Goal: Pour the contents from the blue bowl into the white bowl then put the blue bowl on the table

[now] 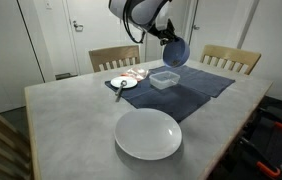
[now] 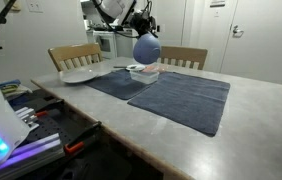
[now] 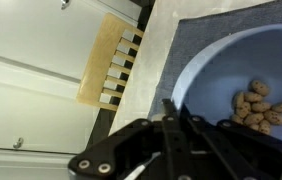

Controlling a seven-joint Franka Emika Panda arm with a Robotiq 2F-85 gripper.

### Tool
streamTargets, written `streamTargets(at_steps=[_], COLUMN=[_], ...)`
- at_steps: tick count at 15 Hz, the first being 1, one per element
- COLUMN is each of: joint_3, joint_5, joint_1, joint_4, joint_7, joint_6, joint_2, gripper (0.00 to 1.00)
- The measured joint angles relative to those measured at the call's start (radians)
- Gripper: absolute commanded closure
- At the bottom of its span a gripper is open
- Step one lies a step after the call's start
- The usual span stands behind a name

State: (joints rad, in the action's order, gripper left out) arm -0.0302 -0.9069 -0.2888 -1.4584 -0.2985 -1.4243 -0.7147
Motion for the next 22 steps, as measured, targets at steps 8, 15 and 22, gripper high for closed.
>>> streamTargets(at_steps=[8,15,22], joint_3=[0.009,0.028,0.031], joint_5=[-0.115,-0.219,-0.321], joint_1=[-0.039,-0.082,-0.114], joint_4=[0.024,0.079,0.137], joint_7=[-0.017,-0.017,-0.007], joint_6=[0.08,0.17,0.264], joint_2=[-0.054,-0.133,-0.199], gripper=[0.99,0.99,0.99])
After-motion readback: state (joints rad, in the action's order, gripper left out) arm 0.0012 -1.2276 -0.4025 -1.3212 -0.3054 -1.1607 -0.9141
